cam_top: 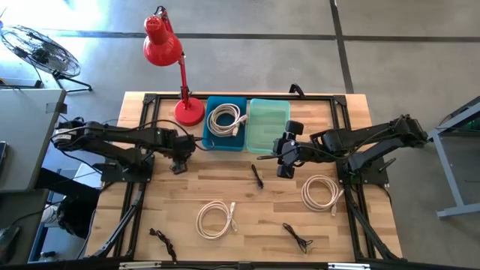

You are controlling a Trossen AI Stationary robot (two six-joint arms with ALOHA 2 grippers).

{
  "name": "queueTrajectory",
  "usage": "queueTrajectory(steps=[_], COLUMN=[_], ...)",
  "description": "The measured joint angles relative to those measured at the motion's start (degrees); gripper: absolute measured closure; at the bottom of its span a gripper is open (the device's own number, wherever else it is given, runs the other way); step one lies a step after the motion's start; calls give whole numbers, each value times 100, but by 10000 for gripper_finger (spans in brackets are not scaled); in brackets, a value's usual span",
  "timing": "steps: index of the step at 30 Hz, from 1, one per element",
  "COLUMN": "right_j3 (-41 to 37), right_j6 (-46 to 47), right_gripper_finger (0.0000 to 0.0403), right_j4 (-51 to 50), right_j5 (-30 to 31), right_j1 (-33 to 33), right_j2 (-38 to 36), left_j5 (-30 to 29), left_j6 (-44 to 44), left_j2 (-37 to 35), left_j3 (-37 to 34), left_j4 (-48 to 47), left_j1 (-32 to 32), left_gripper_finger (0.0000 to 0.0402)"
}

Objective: Pick & Place USB Port
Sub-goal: Put the black USB cable into the green bin

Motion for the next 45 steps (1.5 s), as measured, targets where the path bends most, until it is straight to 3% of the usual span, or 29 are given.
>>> queueTrajectory(steps=[17,27,37,45], right_j3=[0,0,0,0], right_j6=[71,69,65,69], right_gripper_finger=[220,220,220,220], right_j4=[0,2,2,2], right_j5=[-149,-149,-186,-201], right_j1=[13,13,13,89], right_j2=[0,0,0,-2], left_j5=[-116,777,10,2], left_j6=[-3,-8,41,-5], left_j2=[844,860,856,822], left_j3=[17,-11,-54,-729], left_j4=[133,405,468,1281], left_j1=[-4,0,0,-2], left_gripper_finger=[248,248,248,252])
